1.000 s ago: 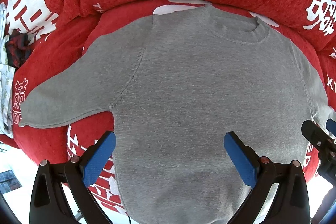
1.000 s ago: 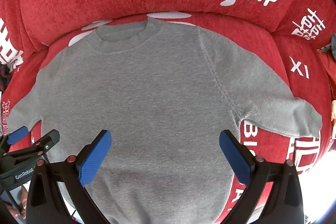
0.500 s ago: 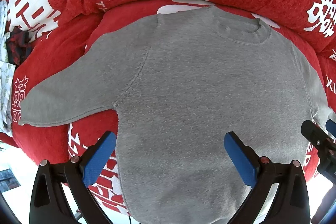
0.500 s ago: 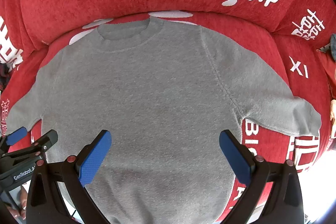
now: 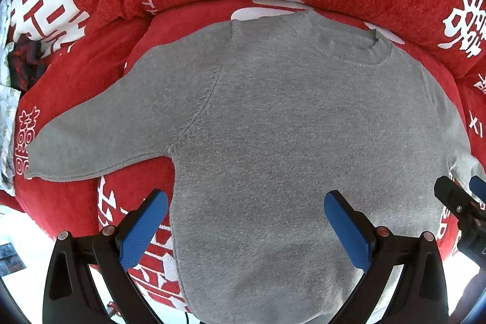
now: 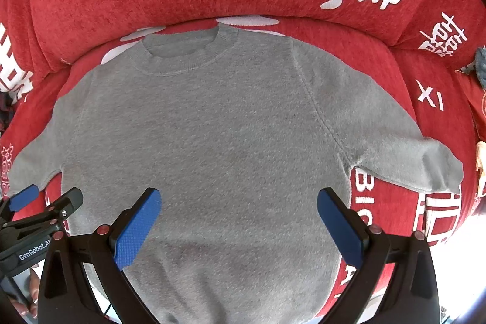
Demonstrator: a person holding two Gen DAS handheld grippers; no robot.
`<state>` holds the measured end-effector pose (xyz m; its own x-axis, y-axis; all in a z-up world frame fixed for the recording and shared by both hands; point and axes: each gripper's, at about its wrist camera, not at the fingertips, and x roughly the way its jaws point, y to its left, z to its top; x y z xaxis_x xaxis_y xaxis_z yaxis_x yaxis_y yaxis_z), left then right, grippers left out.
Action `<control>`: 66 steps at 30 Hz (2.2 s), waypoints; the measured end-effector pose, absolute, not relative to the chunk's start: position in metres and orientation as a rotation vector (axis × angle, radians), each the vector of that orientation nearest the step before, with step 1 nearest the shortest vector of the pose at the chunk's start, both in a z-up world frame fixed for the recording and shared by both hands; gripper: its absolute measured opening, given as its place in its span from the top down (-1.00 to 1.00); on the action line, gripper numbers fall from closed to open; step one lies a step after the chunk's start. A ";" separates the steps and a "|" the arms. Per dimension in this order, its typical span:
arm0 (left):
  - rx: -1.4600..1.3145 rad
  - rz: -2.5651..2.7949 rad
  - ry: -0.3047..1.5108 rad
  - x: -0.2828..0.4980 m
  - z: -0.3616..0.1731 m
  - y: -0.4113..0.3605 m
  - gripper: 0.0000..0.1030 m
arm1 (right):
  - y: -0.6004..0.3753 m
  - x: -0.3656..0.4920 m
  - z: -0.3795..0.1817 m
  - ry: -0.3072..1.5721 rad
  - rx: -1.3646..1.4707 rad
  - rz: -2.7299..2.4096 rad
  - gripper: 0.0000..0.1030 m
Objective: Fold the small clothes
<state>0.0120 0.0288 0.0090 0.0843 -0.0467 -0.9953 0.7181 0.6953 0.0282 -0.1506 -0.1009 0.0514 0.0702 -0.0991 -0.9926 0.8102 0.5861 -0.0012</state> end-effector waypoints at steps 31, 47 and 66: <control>-0.045 -0.339 1.373 0.184 -0.036 0.263 -1.00 | 0.011 -0.032 0.024 1.347 0.610 -0.401 -0.98; -0.421 -0.295 1.283 0.244 -0.063 0.319 -0.93 | 0.050 0.002 0.014 1.367 0.595 -0.285 -0.98; -0.242 -0.706 1.109 0.212 0.027 0.235 0.81 | 0.021 -0.043 0.037 1.244 0.710 -0.372 -0.82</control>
<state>0.2119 0.2350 0.0267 0.2569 -0.6292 -0.7336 0.3986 0.7605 -0.5126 -0.0433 0.0211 0.0366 0.3003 0.1159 -0.9468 0.6170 0.7333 0.2855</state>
